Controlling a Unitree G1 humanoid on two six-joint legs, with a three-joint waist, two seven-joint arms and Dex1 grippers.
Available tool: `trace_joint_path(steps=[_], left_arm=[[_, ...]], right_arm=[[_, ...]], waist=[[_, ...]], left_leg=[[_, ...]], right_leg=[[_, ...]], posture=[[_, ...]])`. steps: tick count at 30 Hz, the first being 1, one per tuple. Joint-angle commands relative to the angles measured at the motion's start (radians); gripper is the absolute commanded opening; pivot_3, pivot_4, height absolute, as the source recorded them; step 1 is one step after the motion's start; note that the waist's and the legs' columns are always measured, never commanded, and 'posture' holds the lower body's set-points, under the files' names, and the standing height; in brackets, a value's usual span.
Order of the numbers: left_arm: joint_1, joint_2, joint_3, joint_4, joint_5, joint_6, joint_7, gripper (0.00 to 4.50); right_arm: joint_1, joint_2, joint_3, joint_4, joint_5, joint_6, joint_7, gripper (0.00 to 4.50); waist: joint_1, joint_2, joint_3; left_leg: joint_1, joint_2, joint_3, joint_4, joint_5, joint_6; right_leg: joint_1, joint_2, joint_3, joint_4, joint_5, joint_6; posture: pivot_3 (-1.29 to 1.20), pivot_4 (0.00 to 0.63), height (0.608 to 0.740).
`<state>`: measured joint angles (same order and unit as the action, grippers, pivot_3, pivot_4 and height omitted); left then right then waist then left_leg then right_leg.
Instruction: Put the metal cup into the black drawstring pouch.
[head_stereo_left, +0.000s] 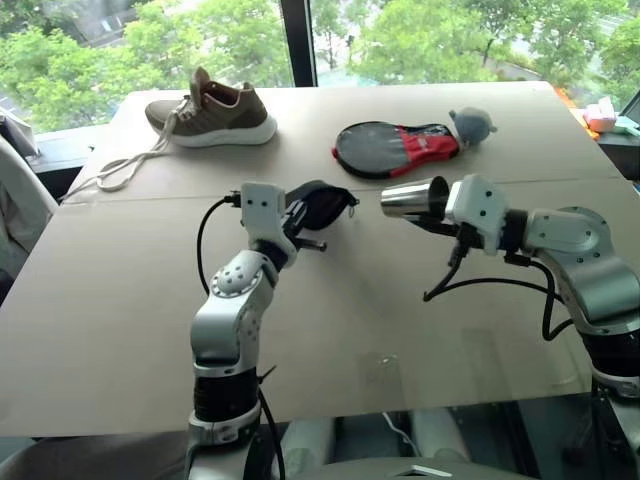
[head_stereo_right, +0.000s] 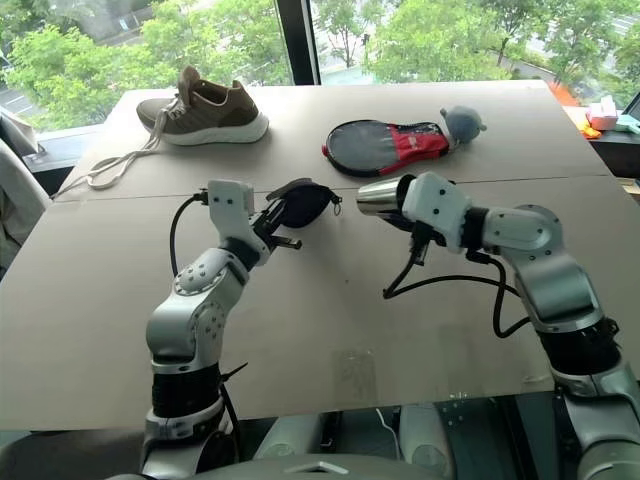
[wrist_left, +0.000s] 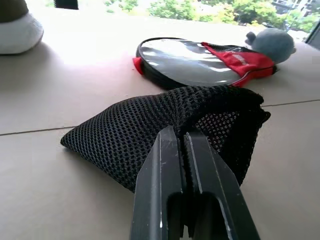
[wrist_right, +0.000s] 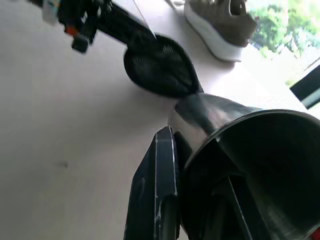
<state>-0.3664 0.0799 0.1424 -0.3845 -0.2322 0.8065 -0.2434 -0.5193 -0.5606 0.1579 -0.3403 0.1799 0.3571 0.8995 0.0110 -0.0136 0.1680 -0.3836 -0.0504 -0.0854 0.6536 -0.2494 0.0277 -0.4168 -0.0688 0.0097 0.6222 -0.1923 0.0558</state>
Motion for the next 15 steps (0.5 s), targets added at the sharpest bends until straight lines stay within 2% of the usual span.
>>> trace_joint_path(steps=[1, 4, 9, 15], left_arm=[[-0.044, 0.007, 0.043, -0.083, -0.099, 0.113, 0.003, 0.0], [-0.087, -0.014, 0.102, -0.109, -0.207, 0.217, 0.012, 0.0], [-0.118, -0.025, 0.157, -0.131, -0.346, 0.322, 0.01, 0.0], [-0.084, 0.022, 0.157, -0.137, -0.414, 0.339, 0.002, 0.0]], right_arm=[[-0.013, 0.035, 0.041, -0.01, -0.043, -0.076, -0.042, 0.02], [-0.03, 0.054, 0.111, 0.062, -0.144, -0.204, -0.068, 0.02], [-0.049, 0.091, 0.154, 0.191, -0.246, -0.341, -0.126, 0.02], [-0.064, 0.134, 0.13, 0.22, -0.259, -0.397, -0.171, 0.02]], waist=[[0.0, 0.0, 0.0], [0.002, -0.001, 0.001], [0.0, -0.002, 0.001], [-0.005, -0.002, 0.001]], left_leg=[[0.0, -0.001, 0.0, 0.0, 0.0, 0.0], [0.0, -0.001, 0.0, 0.0, 0.0, 0.0], [0.0, -0.001, 0.0, 0.0, 0.001, -0.001], [0.001, -0.001, 0.0, 0.0, 0.001, -0.002]], right_leg=[[0.0, 0.0, 0.0, 0.0, 0.0, 0.0], [0.0, -0.001, 0.0, 0.0, 0.0, 0.0], [0.0, 0.0, 0.0, 0.0, 0.0, 0.0], [0.0, 0.0, 0.002, 0.001, 0.0, 0.0]], posture=[[0.0, 0.15, 0.736], [0.0, 0.15, 0.736], [0.0, 0.15, 0.736], [0.0, 0.15, 0.736]])
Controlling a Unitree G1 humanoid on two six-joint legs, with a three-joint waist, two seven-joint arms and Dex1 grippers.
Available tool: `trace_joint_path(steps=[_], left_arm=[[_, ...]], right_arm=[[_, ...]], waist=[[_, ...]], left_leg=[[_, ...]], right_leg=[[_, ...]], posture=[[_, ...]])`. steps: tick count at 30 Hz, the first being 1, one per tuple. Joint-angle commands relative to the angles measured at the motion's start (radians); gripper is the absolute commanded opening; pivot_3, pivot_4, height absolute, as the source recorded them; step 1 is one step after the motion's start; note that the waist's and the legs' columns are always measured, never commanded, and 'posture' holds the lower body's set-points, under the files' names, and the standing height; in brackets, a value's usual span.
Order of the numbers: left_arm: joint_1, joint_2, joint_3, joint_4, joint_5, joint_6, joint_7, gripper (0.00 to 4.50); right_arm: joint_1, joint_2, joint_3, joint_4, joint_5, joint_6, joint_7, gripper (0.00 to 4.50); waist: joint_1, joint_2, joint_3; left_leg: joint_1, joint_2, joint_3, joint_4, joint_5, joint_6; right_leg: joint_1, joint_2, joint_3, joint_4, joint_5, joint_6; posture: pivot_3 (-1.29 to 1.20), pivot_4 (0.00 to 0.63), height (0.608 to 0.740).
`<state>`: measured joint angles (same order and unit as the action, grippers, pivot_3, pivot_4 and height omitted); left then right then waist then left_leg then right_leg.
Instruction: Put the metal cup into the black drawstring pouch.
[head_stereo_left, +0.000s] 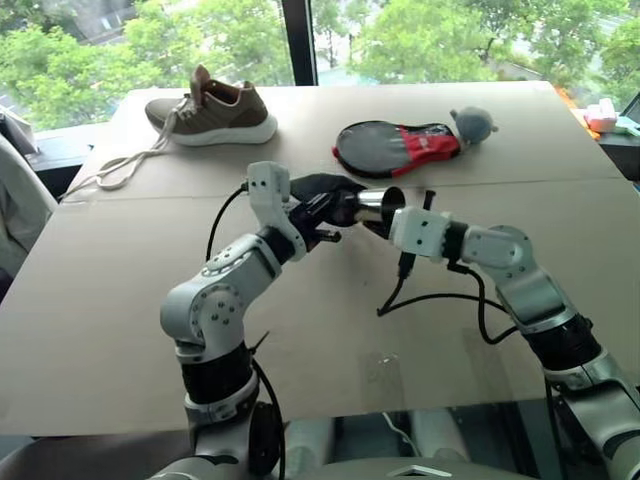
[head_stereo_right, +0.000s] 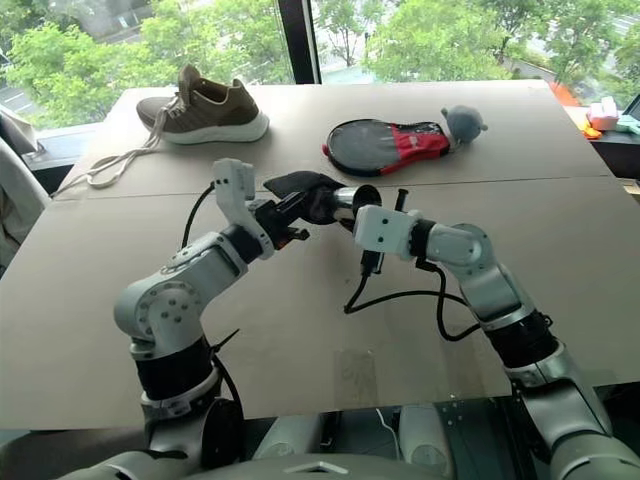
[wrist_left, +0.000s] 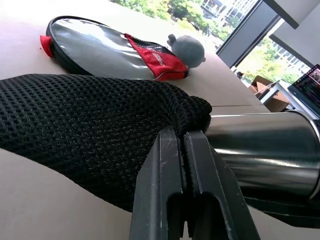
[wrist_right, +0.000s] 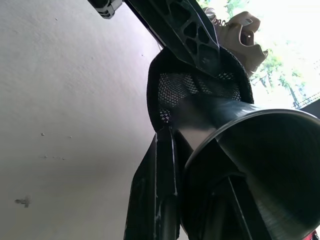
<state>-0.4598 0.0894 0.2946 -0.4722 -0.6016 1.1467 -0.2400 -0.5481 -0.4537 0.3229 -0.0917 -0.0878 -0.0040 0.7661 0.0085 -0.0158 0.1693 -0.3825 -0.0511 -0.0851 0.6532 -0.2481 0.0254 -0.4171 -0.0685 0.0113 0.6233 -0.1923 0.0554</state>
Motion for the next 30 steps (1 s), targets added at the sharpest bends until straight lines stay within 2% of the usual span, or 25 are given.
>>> trace_joint_path(steps=[1, 9, 17, 22, 25, 30], left_arm=[[0.012, 0.016, 0.003, -0.049, -0.05, -0.003, 0.002, 0.0], [0.012, 0.015, -0.01, -0.049, -0.107, -0.007, 0.027, 0.0], [-0.019, -0.003, 0.008, -0.044, -0.208, 0.002, 0.056, 0.0], [-0.018, -0.008, -0.018, -0.048, -0.258, 0.01, 0.066, 0.0], [-0.006, -0.009, -0.034, -0.059, -0.3, 0.026, 0.067, 0.0], [0.033, 0.015, -0.056, -0.075, -0.36, 0.045, 0.057, 0.0]], right_arm=[[-0.037, 0.035, -0.04, -0.03, 0.012, -0.039, -0.043, 0.02], [-0.007, 0.084, -0.012, -0.027, 0.042, -0.039, -0.017, 0.02], [-0.062, -0.019, 0.124, 0.136, -0.239, -0.237, -0.038, 0.02], [-0.127, -0.027, 0.17, 0.219, -0.355, -0.324, -0.075, 0.02], [-0.146, 0.04, 0.135, 0.245, -0.309, -0.267, -0.094, 0.02], [-0.093, 0.279, -0.047, 0.121, -0.004, 0.115, -0.122, 0.02]], waist=[[-0.004, 0.0, 0.0], [-0.005, 0.0, 0.0], [-0.014, -0.001, 0.0], [-0.021, -0.001, 0.001], [-0.021, -0.002, 0.001], [-0.021, -0.002, 0.001]], left_leg=[[0.0, 0.0, 0.0, 0.0, 0.0, 0.0], [0.0, 0.0, 0.0, 0.0, 0.0, 0.0], [0.0, 0.0, 0.001, 0.0, 0.0, 0.0], [0.001, 0.0, 0.001, 0.0, 0.001, -0.001], [0.001, 0.0, 0.001, 0.0, 0.001, -0.001], [0.001, 0.001, 0.0, -0.001, 0.001, -0.001]], right_leg=[[0.0, 0.0, 0.001, 0.0, 0.0, 0.0], [0.0, 0.0, 0.001, 0.0, 0.0, 0.0], [0.0, 0.0, 0.002, 0.0, 0.0, 0.0], [0.0, 0.001, 0.002, 0.0, 0.0, 0.0], [0.0, 0.001, 0.002, 0.0, 0.0, 0.0], [0.0, 0.002, 0.004, 0.001, 0.0, -0.001]], posture=[[0.0, 0.15, 0.736], [0.0, 0.15, 0.736], [0.0, 0.15, 0.736], [0.0, 0.15, 0.736], [0.0, 0.15, 0.736], [0.0, 0.15, 0.736]])
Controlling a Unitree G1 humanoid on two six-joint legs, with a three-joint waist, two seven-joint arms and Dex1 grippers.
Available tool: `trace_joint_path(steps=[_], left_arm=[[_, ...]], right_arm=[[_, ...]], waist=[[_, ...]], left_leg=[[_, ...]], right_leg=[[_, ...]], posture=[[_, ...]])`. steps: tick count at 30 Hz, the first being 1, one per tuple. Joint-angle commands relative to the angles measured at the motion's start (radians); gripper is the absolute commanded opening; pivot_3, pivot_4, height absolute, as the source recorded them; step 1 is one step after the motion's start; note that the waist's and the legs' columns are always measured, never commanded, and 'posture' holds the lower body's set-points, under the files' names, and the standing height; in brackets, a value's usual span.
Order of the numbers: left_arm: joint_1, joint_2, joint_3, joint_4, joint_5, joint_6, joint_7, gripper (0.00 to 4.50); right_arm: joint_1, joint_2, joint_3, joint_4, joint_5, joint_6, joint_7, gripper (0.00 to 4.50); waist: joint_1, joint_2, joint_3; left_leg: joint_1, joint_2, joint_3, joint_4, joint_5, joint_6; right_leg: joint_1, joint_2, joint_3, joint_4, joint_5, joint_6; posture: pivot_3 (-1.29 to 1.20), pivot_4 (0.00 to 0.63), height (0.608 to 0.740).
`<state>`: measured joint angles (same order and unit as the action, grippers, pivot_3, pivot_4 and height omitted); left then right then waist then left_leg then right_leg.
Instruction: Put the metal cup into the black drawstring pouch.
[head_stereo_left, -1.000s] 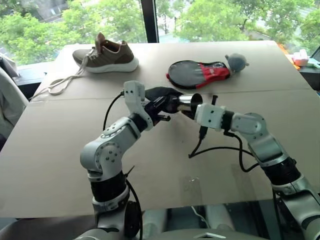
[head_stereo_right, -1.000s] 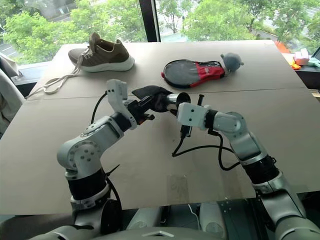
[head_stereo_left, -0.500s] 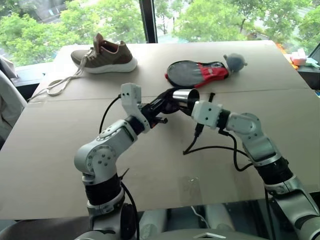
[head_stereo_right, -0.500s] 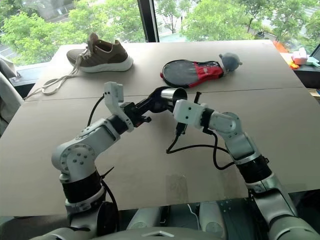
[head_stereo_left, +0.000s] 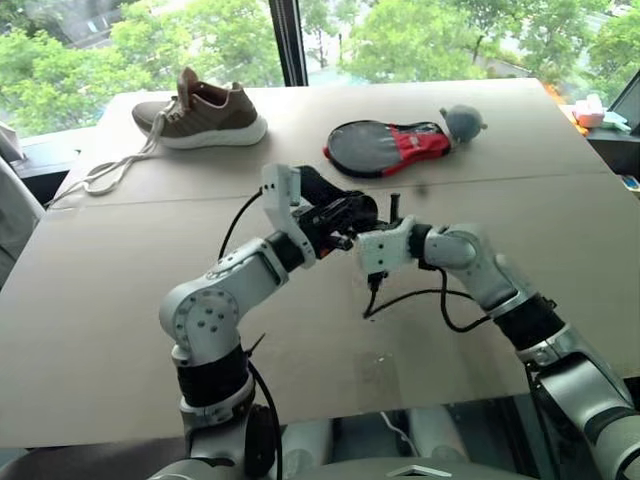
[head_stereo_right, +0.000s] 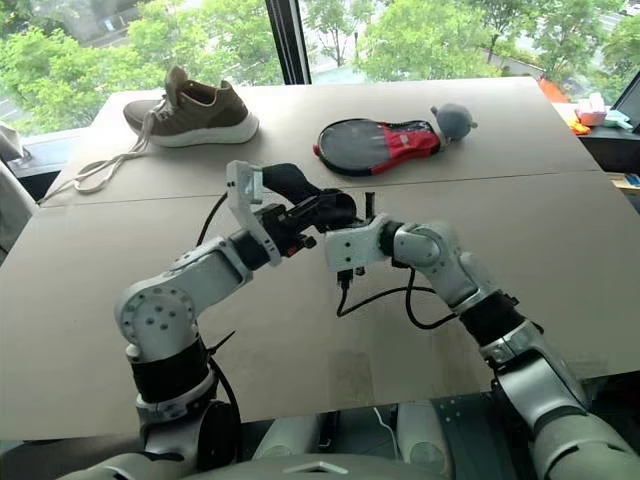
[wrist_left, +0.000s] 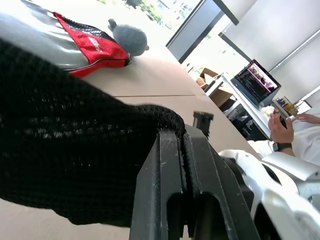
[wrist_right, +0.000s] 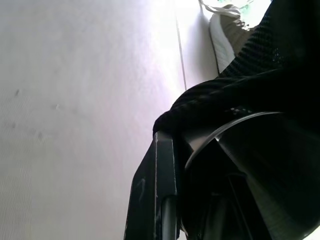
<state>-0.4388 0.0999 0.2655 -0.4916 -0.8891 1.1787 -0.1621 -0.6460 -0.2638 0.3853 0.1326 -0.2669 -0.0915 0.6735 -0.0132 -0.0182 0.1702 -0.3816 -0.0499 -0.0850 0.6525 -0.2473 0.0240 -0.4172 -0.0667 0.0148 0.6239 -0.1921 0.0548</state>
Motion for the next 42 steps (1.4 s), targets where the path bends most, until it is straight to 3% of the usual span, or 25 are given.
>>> trace_joint_path(steps=[1, 6, 9, 13, 18, 21, 25, 29, 34, 37, 42], left_arm=[[0.017, 0.009, -0.027, -0.056, -0.083, 0.013, -0.017, 0.0], [0.031, 0.034, -0.032, -0.051, -0.128, 0.0, -0.008, 0.0], [0.038, 0.046, -0.038, -0.047, -0.15, -0.012, 0.0, 0.0], [0.047, 0.056, -0.043, -0.043, -0.167, -0.031, 0.017, 0.0], [0.029, 0.028, -0.014, -0.003, -0.198, -0.068, 0.08, 0.0], [0.016, 0.025, -0.006, 0.019, -0.203, -0.087, 0.092, 0.0], [0.015, 0.037, -0.011, 0.032, -0.205, -0.103, 0.095, 0.0], [0.018, 0.04, -0.006, 0.045, -0.193, -0.133, 0.109, 0.0], [0.015, 0.053, -0.013, 0.093, -0.146, -0.175, 0.116, 0.0], [0.011, 0.054, -0.016, 0.125, -0.138, -0.191, 0.12, 0.0], [-0.005, 0.052, -0.02, 0.141, -0.147, -0.203, 0.123, 0.0]], right_arm=[[0.011, 0.12, -0.133, -0.128, 0.213, 0.262, -0.032, 0.02], [0.008, 0.287, -0.293, -0.211, 0.516, 0.541, -0.067, 0.02], [0.011, 0.329, -0.335, -0.23, 0.602, 0.612, -0.087, 0.02], [0.012, 0.224, -0.195, -0.209, 0.432, 0.452, -0.052, 0.02], [-0.029, 0.016, 0.048, -0.149, 0.1, 0.102, -0.018, 0.02], [-0.055, -0.059, 0.111, -0.105, -0.023, -0.015, -0.023, 0.02], [-0.057, -0.1, 0.123, -0.098, -0.068, -0.053, 0.005, 1.46], [-0.027, -0.119, 0.058, -0.171, 0.03, -0.022, 0.064, 3.37], [0.022, -0.157, -0.043, -0.334, 0.226, 0.16, 0.192, 3.37], [0.054, -0.185, -0.131, -0.455, 0.42, 0.355, 0.263, 3.37], [0.09, -0.204, -0.206, -0.532, 0.554, 0.502, 0.257, 3.37]], waist=[[0.001, 0.0, 0.0], [0.005, 0.0, 0.0], [0.002, 0.0, 0.0], [0.0, 0.0, 0.0], [-0.001, 0.0, 0.0], [-0.001, 0.0, 0.0], [0.0, 0.0, 0.0], [-0.001, 0.0, 0.0], [0.006, -0.001, 0.0], [0.007, -0.001, 0.0], [0.006, -0.001, 0.001]], left_leg=[[0.0, 0.0, 0.0, 0.0, 0.0, 0.0], [-0.001, -0.002, -0.001, 0.0, 0.0, 0.0], [-0.001, -0.002, -0.002, -0.001, 0.0, 0.0], [-0.001, -0.002, -0.001, -0.002, 0.0, 0.0], [-0.001, -0.002, 0.0, -0.002, 0.0, 0.0], [0.0, -0.002, 0.001, -0.002, 0.0, 0.0], [-0.001, -0.001, 0.001, -0.002, 0.0, 0.0], [-0.001, -0.001, 0.001, -0.002, 0.0, 0.0], [-0.002, -0.001, 0.0, -0.001, 0.0, 0.0], [-0.002, -0.001, 0.0, -0.001, 0.0, 0.0], [-0.002, -0.001, -0.001, -0.001, -0.002, 0.003]], right_leg=[[-0.001, 0.0, 0.0, 0.001, 0.0, 0.0], [-0.001, -0.001, -0.001, 0.001, 0.0, 0.0], [-0.001, -0.001, -0.001, 0.001, 0.0, 0.0], [-0.002, 0.0, -0.001, 0.001, 0.0, 0.0], [-0.003, 0.0, 0.0, 0.001, 0.0, 0.0], [-0.003, 0.0, 0.001, 0.001, 0.0, 0.0], [-0.003, 0.001, 0.001, 0.001, 0.0, 0.0], [-0.003, 0.001, 0.002, 0.001, 0.0, 0.0], [-0.003, -0.001, 0.0, -0.001, 0.0, 0.0], [-0.003, -0.001, 0.0, 0.0, 0.0, 0.0], [-0.003, -0.001, 0.0, 0.0, 0.0, 0.0]], posture=[[0.0, 0.15, 0.736], [0.0, 0.15, 0.736], [0.0, 0.15, 0.736], [0.0, 0.15, 0.736], [0.0, 0.15, 0.736], [0.0, 0.15, 0.736], [0.0, 0.15, 0.736], [0.0, 0.15, 0.736], [0.0, 0.15, 0.736], [0.0, 0.15, 0.736], [0.0, 0.15, 0.736]])
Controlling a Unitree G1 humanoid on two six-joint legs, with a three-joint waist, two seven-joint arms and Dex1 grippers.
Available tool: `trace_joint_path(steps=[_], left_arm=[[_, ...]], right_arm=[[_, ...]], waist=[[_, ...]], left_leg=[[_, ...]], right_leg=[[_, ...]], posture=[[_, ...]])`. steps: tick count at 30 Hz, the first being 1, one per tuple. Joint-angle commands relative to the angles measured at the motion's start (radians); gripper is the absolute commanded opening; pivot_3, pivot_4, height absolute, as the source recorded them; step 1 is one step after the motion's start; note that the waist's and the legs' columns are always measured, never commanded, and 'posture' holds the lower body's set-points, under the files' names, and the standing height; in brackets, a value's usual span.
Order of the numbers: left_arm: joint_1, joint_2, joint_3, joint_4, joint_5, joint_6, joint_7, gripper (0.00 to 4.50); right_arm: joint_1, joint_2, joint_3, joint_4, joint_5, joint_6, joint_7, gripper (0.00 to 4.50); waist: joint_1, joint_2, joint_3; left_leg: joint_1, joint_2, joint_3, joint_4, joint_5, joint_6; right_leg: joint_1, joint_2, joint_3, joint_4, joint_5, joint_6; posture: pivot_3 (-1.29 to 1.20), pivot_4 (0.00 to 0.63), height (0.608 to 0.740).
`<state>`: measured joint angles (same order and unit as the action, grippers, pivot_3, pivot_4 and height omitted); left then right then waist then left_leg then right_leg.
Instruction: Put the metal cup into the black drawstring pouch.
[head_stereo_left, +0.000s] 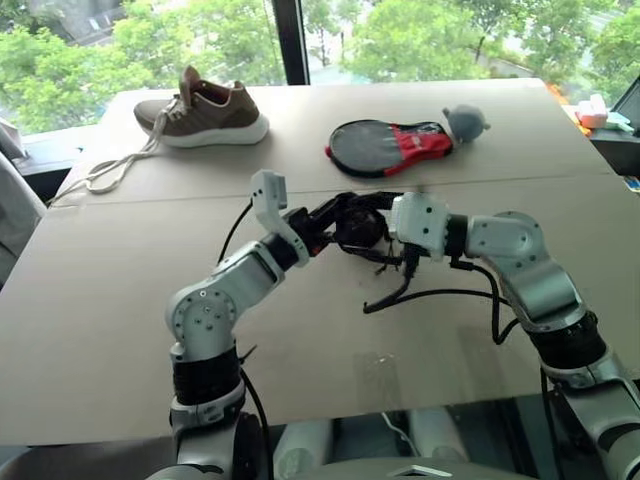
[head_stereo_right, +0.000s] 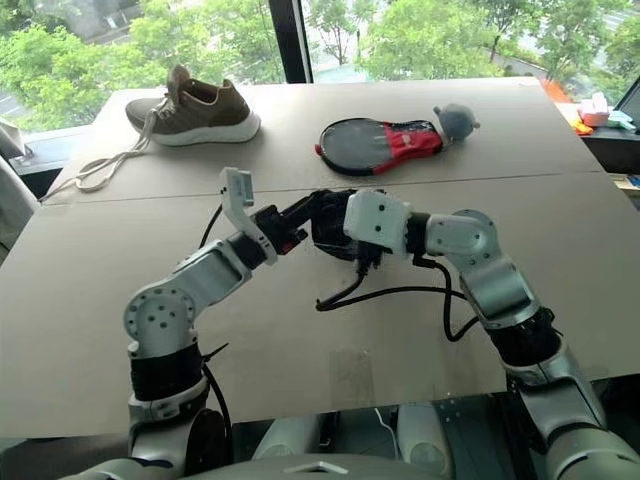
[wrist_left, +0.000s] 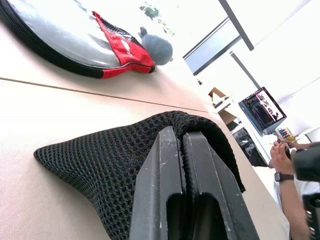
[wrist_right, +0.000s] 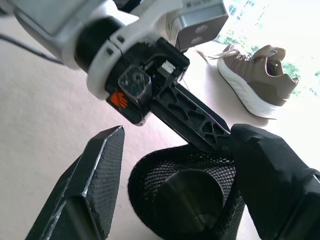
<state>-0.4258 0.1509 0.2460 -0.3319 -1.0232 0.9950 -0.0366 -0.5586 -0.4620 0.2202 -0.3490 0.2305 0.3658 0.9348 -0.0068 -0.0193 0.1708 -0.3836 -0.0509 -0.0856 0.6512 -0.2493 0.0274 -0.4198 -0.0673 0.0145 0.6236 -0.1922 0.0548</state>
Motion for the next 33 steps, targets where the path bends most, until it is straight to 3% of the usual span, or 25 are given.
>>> trace_joint_path(steps=[1, 5, 9, 11, 15, 22, 33], left_arm=[[-0.019, 0.001, -0.002, -0.018, -0.014, -0.02, -0.002, 0.0], [-0.02, 0.005, -0.003, -0.016, -0.021, -0.021, -0.006, 0.0], [-0.018, 0.002, -0.009, -0.017, -0.019, -0.024, -0.006, 0.0], [-0.016, 0.001, -0.013, -0.02, -0.019, -0.024, -0.006, 0.0], [-0.016, -0.001, -0.018, -0.02, -0.017, -0.03, -0.006, 0.0], [-0.016, -0.002, -0.027, -0.02, -0.02, -0.031, -0.009, 0.0], [-0.018, -0.006, -0.022, -0.027, -0.035, -0.031, -0.002, 0.0]], right_arm=[[0.014, -0.006, -0.066, -0.065, 0.098, 0.078, -0.011, 3.37], [0.058, -0.017, -0.165, -0.062, 0.192, 0.167, -0.054, 3.37], [0.145, -0.135, -0.096, -0.036, 0.123, 0.167, 0.007, 3.37], [0.179, -0.143, -0.057, 0.0, 0.091, 0.151, -0.007, 3.37], [0.204, -0.083, -0.01, 0.136, 0.003, 0.069, -0.086, 3.37], [0.183, 0.08, -0.03, 0.329, -0.012, -0.066, -0.157, 3.37], [0.13, 0.201, -0.02, 0.483, -0.014, -0.15, -0.142, 3.37]], waist=[[-0.001, 0.0, 0.0], [0.001, 0.0, 0.0], [0.006, 0.0, 0.0], [0.008, -0.001, 0.0], [-0.004, -0.001, 0.001], [-0.004, -0.002, 0.001], [-0.004, -0.002, 0.001]], left_leg=[[0.0, 0.0, 0.0, 0.0, 0.0, 0.0], [0.0, 0.0, 0.0, 0.0, 0.0, 0.0], [0.0, 0.0, 0.001, 0.0, 0.0, 0.0], [0.0, -0.001, 0.0, 0.0, 0.0, 0.0], [0.0, 0.0, 0.003, 0.0, 0.002, -0.002], [0.0, 0.0, 0.002, 0.0, 0.002, -0.003], [0.001, 0.0, 0.001, 0.0, 0.002, -0.004]], right_leg=[[0.0, 0.0, 0.0, 0.0, 0.0, 0.0], [0.0, 0.0, 0.0, 0.0, 0.0, 0.0], [0.0, -0.001, 0.0, 0.0, 0.0, 0.0], [0.0, -0.001, -0.001, 0.0, 0.0, 0.0], [0.0, -0.001, 0.001, 0.0, 0.0, 0.0], [0.0, -0.001, 0.001, 0.0, 0.0, 0.0], [0.0, 0.0, 0.001, 0.0, 0.0, 0.0]], posture=[[0.0, 0.15, 0.736], [0.0, 0.15, 0.736], [0.0, 0.15, 0.736], [0.0, 0.15, 0.736], [0.0, 0.15, 0.736], [0.0, 0.15, 0.736], [0.0, 0.15, 0.736]])
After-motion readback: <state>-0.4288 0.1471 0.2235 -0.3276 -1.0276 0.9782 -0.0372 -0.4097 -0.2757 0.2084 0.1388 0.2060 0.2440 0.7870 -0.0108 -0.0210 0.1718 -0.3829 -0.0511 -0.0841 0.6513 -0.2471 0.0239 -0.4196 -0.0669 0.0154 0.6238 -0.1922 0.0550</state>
